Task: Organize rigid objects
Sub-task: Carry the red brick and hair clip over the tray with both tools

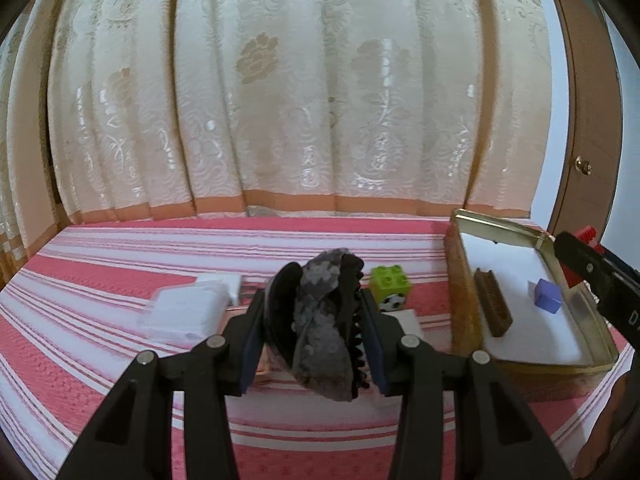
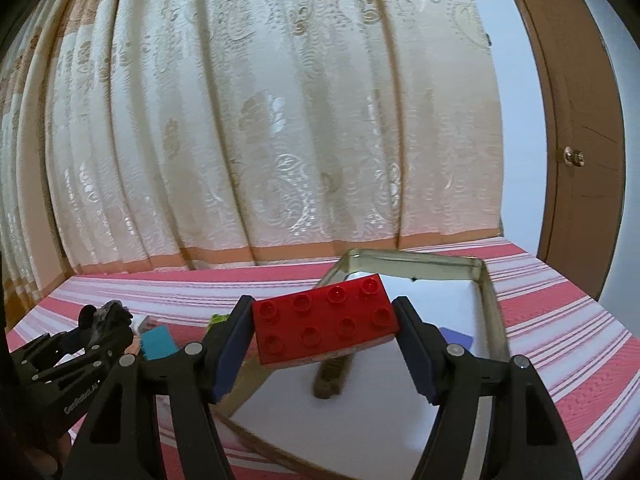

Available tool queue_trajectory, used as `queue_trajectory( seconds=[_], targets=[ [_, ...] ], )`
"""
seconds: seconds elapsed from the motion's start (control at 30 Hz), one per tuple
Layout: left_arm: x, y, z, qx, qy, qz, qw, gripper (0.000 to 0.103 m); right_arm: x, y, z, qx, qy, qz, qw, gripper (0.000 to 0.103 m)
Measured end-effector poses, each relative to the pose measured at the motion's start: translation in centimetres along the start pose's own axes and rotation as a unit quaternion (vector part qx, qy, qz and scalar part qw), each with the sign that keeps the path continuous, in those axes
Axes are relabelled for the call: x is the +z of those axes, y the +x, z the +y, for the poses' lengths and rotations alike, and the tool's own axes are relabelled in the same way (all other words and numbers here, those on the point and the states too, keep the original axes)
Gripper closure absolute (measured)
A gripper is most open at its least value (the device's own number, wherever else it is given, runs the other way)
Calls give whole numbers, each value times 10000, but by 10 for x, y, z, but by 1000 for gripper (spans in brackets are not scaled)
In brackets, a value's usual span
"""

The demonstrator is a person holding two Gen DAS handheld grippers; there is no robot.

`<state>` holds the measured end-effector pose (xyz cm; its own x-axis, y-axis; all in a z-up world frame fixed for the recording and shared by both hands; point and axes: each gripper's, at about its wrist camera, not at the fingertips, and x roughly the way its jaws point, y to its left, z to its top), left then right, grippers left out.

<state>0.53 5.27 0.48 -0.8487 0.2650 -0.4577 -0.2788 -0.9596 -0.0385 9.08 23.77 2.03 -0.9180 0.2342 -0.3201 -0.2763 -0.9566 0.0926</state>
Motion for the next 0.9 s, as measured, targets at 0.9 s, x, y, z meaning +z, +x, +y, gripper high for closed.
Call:
queue_trajectory(
  seconds=[0.9],
  targets=[
    [18, 10, -92, -638, 312, -121, 9974, 60, 16, 22, -124, -982, 355, 31, 9945, 32]
  ],
)
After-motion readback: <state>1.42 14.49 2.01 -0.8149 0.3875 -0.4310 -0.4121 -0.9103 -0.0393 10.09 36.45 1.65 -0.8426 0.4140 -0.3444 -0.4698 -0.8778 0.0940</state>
